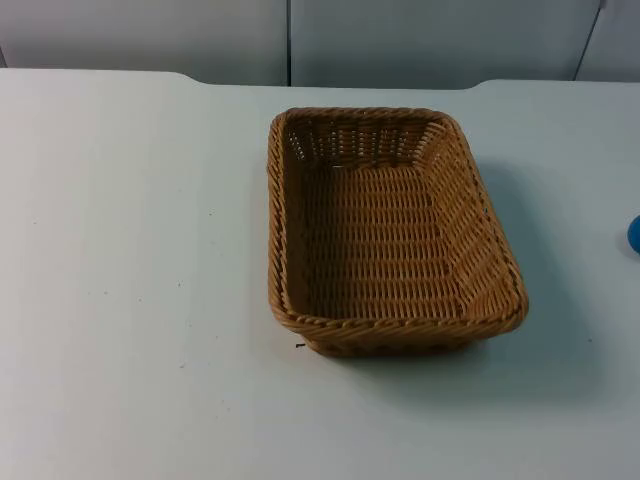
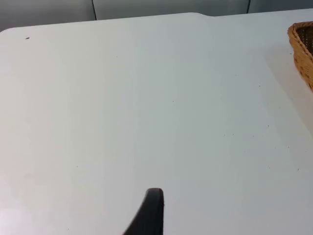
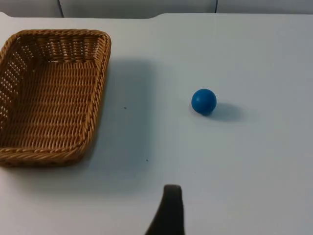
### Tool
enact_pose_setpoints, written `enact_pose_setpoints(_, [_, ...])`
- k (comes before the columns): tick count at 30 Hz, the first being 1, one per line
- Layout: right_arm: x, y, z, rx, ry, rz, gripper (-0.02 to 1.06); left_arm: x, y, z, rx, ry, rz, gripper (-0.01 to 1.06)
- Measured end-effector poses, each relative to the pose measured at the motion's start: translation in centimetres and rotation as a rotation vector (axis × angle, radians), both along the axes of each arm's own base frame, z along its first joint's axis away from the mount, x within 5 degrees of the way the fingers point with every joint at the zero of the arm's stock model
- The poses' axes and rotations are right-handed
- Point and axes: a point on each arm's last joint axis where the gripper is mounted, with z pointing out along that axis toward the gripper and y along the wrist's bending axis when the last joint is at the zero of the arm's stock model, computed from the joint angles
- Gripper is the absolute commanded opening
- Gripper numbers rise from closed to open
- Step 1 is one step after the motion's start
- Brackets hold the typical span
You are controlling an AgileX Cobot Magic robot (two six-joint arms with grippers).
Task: Pick up the basket with the left hand and place the ball into the basket with the right hand.
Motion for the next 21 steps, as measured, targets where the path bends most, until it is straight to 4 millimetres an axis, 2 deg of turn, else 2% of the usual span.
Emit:
enact_pose_setpoints(5, [0.0, 0.0, 0.0, 0.000, 0.000, 0.000, 0.73, -0.1, -0.1, 0.1, -0.007, -0.005, -0.004, 0.85])
enact_pose_setpoints(9, [0.0, 0.0, 0.0, 0.000, 0.000, 0.000, 0.73, -0.6, -0.1, 1.4, -0.015, -0.054, -0.009, 0.85])
enact_pose_setpoints(12, [0.0, 0.0, 0.0, 0.000, 0.000, 0.000, 0.73, -0.8, -0.1, 3.5, -0.024, -0.085, -0.013, 0.85])
enact_pose_setpoints(15, [0.0, 0.0, 0.0, 0.000, 0.000, 0.000, 0.73, -0.5, -0.2, 4.5, -0.030, -0.090, -0.017, 0.85])
enact_pose_setpoints(19, [0.0, 0.0, 0.0, 0.000, 0.000, 0.000, 0.73, 1.2, -0.5, 7.2, -0.056, -0.109, -0.032, 0.85])
enact_pose_setpoints(21, [0.0, 0.0, 0.0, 0.000, 0.000, 0.000, 0.73, 1.8, -0.6, 7.6, -0.062, -0.106, -0.034, 0.85])
